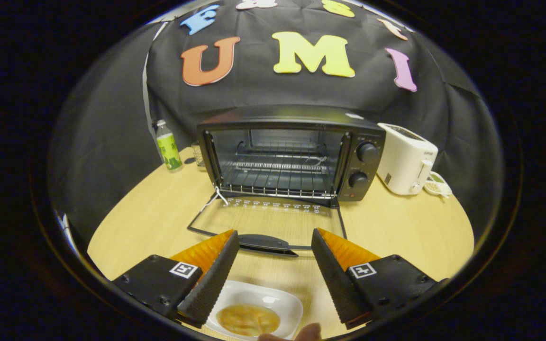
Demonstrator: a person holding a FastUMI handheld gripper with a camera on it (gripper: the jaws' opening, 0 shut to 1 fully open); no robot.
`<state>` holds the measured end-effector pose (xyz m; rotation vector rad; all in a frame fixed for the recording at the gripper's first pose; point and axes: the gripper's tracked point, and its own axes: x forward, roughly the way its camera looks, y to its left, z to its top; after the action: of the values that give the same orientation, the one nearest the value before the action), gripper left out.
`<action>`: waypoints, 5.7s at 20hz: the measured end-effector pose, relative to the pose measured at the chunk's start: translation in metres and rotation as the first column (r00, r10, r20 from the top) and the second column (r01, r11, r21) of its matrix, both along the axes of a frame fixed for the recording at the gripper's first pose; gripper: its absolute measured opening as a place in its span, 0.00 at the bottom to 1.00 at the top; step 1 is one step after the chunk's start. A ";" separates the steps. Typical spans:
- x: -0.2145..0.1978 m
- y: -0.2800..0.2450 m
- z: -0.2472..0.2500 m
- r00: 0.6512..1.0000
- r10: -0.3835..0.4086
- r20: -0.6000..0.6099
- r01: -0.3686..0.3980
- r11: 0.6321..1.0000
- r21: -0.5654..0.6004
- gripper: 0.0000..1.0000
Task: Open the toaster oven, put the food inside, and close the toaster oven door.
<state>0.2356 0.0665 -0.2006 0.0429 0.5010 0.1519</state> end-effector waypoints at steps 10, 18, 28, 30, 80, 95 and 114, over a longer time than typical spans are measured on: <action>-0.115 -0.024 0.043 0.962 -0.020 0.274 -0.002 0.997 0.082 1.00; -0.150 -0.009 -0.030 0.974 -0.010 0.225 0.002 0.999 0.035 1.00; -0.143 0.017 -0.098 0.999 -0.002 0.053 -0.002 0.998 0.065 1.00; -0.139 0.015 -0.104 0.999 -0.016 0.028 0.014 0.998 0.061 1.00; 0.131 0.051 0.023 0.938 -0.333 0.097 0.234 0.813 0.534 1.00; -0.043 0.065 0.057 0.986 0.017 0.166 -0.052 0.976 0.211 1.00; -0.017 0.029 -0.096 0.987 0.039 -0.154 -0.042 0.999 -0.015 1.00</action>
<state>0.2182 0.0950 -0.2969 0.0270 0.6576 0.1851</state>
